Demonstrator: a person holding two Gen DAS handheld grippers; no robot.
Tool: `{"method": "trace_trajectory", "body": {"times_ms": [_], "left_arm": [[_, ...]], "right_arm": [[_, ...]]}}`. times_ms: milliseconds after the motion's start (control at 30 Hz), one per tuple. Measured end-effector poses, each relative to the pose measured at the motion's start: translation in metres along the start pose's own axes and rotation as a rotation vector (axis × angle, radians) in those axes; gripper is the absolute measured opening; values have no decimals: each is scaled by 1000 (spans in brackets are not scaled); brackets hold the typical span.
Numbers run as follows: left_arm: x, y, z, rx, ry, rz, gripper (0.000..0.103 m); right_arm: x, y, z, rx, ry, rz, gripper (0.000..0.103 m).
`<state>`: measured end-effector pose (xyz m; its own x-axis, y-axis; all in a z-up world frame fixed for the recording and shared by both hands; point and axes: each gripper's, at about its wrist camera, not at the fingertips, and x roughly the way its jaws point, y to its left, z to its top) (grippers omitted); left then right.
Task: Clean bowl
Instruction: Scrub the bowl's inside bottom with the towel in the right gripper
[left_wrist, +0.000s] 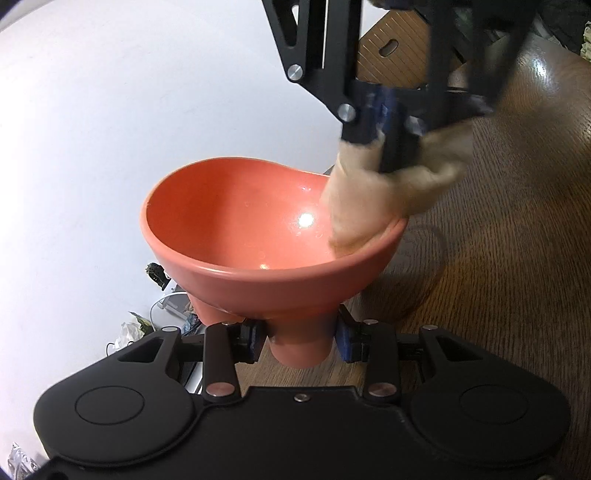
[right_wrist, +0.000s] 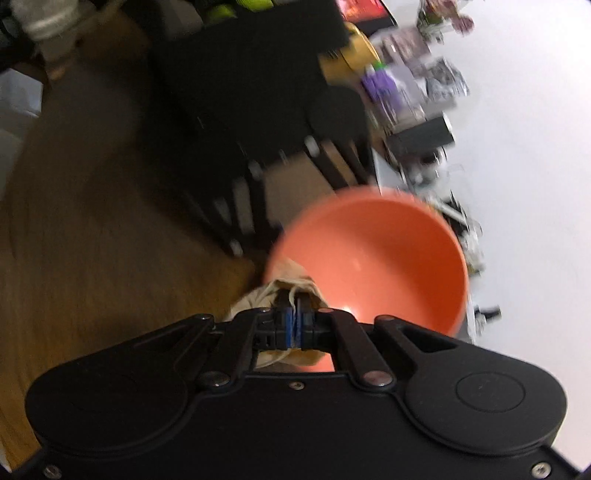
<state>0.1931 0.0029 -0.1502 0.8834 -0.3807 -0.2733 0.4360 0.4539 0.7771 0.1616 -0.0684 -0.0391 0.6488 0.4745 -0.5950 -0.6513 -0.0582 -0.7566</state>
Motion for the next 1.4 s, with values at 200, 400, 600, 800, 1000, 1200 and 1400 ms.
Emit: {"method": "trace_trajectory", "body": {"times_ms": [200,400,600,800,1000,1200,1400], "left_arm": [[-5,-6,3,0,1,-1,37],[-10,-12,5,2,0,1,37],[2,6,1,1,0,0,37],[-2,5,4,1,0,1,37],[-2,7,4,2,0,2,37],[-1,12,4,-3,2,-3,37],[-1,18,4,-4,2,-4,37]], "right_arm": [[5,-19,21,7,-72,-67,0],[13,-52,19,44,-62,-183,0],[24,-83,-3,122,15,-212,0],[25,-62,-34,157,90,-162,0],[21,-31,-36,180,81,-88,1],[18,-14,-14,193,13,-25,0],[24,-38,9,243,-74,-9,1]]}}
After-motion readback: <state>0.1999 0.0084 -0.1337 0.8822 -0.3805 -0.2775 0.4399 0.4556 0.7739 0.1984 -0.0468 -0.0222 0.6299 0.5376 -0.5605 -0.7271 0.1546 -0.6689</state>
